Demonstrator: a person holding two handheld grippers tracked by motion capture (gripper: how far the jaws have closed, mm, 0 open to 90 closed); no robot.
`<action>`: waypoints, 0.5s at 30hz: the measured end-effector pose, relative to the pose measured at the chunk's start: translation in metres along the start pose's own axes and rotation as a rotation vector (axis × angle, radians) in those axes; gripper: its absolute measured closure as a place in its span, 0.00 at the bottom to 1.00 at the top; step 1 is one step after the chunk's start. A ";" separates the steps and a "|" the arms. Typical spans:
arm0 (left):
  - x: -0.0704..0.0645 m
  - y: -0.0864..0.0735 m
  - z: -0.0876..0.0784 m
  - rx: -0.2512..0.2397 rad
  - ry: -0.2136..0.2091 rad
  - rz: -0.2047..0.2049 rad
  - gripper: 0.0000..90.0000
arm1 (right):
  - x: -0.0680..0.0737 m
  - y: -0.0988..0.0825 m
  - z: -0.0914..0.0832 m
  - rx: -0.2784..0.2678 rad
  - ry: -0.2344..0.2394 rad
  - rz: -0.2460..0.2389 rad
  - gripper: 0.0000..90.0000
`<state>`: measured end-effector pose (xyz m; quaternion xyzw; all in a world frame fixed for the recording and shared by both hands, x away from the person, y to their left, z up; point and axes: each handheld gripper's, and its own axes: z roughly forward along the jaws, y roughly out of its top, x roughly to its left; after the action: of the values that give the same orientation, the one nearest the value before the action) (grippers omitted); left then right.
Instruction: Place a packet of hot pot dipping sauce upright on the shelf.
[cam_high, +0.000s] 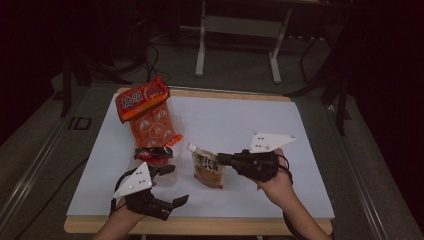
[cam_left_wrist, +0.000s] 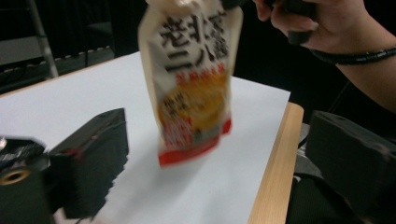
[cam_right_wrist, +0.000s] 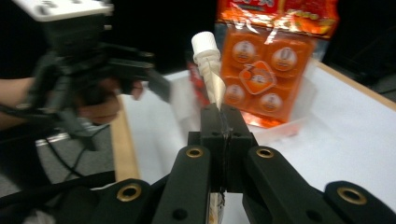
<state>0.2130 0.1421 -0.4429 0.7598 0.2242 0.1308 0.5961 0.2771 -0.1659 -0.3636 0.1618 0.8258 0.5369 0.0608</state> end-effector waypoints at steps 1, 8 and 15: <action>0.000 0.000 0.000 0.000 0.000 0.000 0.10 | 0.000 0.000 0.000 0.000 0.000 0.000 1.00; 0.005 0.013 0.006 -0.037 -0.041 0.024 0.16 | 0.021 -0.001 -0.001 -0.001 0.061 -0.031 1.00; 0.014 0.025 0.013 -0.047 -0.111 0.039 0.35 | 0.030 0.001 0.002 -0.001 0.094 -0.045 1.00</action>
<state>0.2352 0.1333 -0.4229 0.7560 0.1726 0.1052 0.6226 0.2498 -0.1543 -0.3611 0.1176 0.8308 0.5430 0.0341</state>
